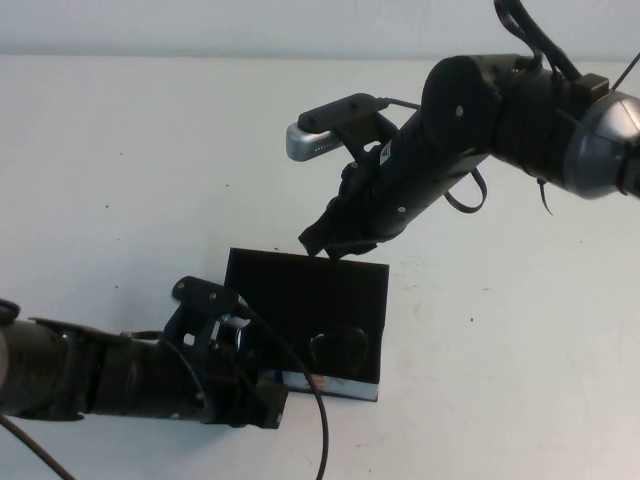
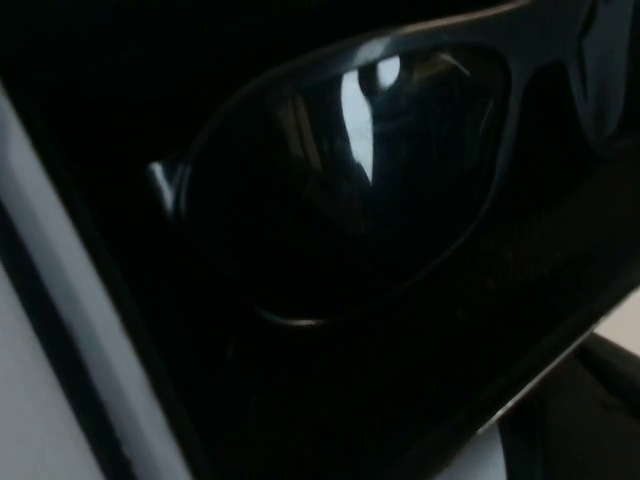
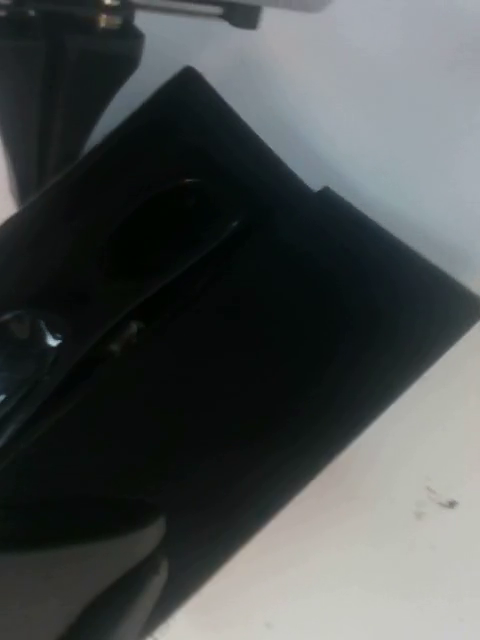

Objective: Return glasses to glasses case
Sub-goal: Close the glasses case

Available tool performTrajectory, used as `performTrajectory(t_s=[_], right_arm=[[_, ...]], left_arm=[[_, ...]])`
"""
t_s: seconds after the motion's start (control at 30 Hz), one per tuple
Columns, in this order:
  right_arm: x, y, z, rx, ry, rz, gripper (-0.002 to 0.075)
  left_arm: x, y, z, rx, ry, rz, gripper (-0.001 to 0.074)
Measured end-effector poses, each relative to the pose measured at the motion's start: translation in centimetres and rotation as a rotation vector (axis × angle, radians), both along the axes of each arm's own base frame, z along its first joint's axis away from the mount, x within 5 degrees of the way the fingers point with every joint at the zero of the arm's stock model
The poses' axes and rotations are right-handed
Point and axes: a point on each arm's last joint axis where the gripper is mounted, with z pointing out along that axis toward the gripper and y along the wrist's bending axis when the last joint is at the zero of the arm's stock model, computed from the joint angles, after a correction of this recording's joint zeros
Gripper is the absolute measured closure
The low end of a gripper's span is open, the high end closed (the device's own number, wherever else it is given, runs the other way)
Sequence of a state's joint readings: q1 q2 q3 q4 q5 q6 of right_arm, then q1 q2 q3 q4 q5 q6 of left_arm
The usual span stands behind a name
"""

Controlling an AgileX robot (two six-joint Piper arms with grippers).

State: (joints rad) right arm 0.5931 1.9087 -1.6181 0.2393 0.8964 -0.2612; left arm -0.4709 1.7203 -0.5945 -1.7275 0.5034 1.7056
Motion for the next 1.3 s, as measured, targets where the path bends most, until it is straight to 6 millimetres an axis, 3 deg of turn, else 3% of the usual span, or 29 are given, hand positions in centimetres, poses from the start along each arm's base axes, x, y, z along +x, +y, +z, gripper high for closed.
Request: performTrajectory(t_s=[0.33, 0.5, 0.73, 1.0, 1.3], right_arm=[[2.8, 1.5, 0.4, 0.042, -0.059, -0.010, 0.0738], [5.1, 3.0, -1.8, 0.045, -0.070, -0.018, 0.0738], [7.4, 3.5, -5.1, 0.005, -0.010, -0.019, 0.0738], [7.3, 3.6, -5.9, -0.051, 0.070, 0.016, 0.0738], [6.5, 3.5, -4.1, -0.079, 0.139, 0.076, 0.0739]], left_arm=[[0.4, -0.4, -0.1, -0.014, -0.005, -0.018, 0.0736], [0.4, -0.4, -0.1, -0.014, -0.005, -0.018, 0.0736], [0.4, -0.4, -0.1, -0.014, -0.005, -0.018, 0.0736], [0.4, -0.4, -0.1, -0.014, -0.005, -0.018, 0.0736], [0.4, -0.4, -0.1, -0.014, -0.007, -0.021, 0.0736]])
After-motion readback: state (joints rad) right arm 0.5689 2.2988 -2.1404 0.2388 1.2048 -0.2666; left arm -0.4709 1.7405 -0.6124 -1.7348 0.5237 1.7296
